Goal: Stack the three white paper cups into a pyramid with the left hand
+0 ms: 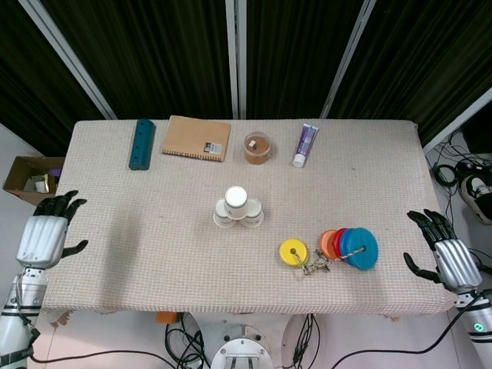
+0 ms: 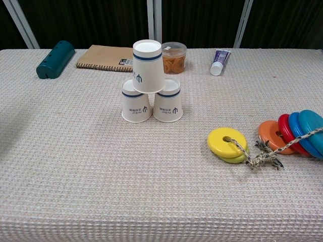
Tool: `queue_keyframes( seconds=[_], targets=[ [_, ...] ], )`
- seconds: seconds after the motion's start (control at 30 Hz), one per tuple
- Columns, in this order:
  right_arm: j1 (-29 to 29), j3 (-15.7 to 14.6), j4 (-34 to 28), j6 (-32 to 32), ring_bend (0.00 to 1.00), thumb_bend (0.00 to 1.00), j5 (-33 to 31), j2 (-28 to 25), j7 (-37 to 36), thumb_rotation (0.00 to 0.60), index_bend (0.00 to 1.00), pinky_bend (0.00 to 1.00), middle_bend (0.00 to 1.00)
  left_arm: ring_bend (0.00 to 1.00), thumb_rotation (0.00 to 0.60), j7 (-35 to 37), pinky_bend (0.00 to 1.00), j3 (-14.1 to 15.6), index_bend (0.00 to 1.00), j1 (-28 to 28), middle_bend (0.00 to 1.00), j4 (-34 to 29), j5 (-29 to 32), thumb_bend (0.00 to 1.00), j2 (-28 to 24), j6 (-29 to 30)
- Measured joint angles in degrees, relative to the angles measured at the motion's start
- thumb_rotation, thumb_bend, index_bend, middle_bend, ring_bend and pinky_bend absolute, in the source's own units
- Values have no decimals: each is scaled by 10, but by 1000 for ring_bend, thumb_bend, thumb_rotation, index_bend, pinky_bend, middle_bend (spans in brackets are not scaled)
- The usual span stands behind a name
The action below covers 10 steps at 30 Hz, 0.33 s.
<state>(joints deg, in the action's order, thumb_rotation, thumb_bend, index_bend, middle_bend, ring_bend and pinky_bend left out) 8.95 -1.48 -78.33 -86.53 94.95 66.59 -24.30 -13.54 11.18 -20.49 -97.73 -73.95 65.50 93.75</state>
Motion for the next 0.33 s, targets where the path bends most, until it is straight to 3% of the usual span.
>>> queue_keyframes(
  seconds=[0.17,0.33],
  targets=[
    [-16,-4,-1,-22,0,331,5,16,25,600,70,75,121,171,600,8,196,24,238,71,146,17,-46,42,14,48],
    [-37,1,-8,-48,0,320,-5,32,54,600,68,75,127,171,600,9,196,29,238,119,146,25,-80,42,24,78]
  ],
)
